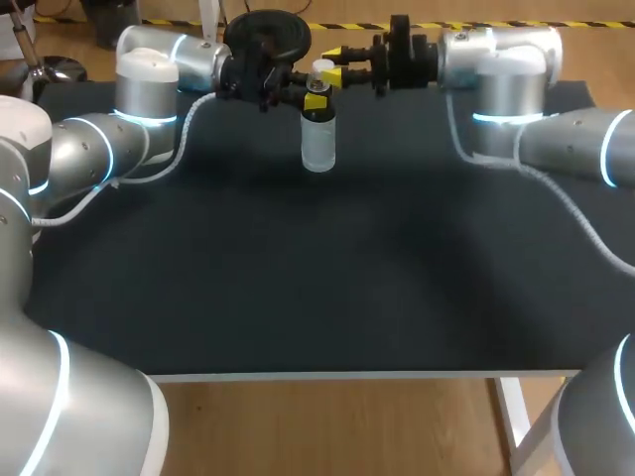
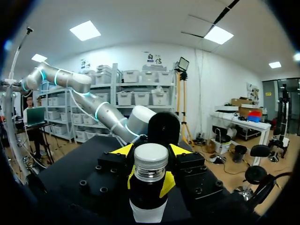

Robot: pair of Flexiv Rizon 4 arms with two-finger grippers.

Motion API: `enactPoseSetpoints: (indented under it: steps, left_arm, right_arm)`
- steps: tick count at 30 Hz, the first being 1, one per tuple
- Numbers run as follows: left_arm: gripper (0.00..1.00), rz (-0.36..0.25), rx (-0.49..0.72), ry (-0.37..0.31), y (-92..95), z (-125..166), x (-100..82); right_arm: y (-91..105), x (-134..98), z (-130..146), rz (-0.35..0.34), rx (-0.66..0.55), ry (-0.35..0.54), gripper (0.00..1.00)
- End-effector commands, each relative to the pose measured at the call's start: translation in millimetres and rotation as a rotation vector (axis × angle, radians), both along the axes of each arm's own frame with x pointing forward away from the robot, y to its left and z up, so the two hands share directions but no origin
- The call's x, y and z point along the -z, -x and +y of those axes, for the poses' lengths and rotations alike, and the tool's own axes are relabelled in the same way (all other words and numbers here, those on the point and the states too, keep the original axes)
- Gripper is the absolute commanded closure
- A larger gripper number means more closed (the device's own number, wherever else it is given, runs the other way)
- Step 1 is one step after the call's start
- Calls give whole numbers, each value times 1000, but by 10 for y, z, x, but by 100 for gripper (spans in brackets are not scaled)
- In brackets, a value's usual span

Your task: Unscrew the bottle cap

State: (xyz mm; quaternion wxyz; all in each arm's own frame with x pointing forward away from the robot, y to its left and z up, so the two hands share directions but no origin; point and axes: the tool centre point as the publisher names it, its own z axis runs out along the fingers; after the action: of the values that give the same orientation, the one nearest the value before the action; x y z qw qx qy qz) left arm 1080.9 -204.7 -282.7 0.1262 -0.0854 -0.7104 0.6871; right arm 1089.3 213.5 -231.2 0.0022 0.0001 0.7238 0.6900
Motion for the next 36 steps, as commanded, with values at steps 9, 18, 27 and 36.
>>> enactPoseSetpoints:
  steps: [9, 18, 27, 36]
  left_arm:
    - [100, 10, 226, 16, -67, -2, 34]
    - [100, 10, 226, 16, -67, -2, 34]
    - [100, 10, 226, 16, -67, -2, 34]
    - [100, 10, 226, 16, -67, -2, 34]
  right_arm:
    - [-231, -181, -791, 17, -145, 64, 100]
    - [-176, 272, -1490, 88, 73, 190, 100]
    - [-112, 934, -1775, 146, 183, 288, 100]
    - [-103, 1365, -1897, 157, 223, 376, 100]
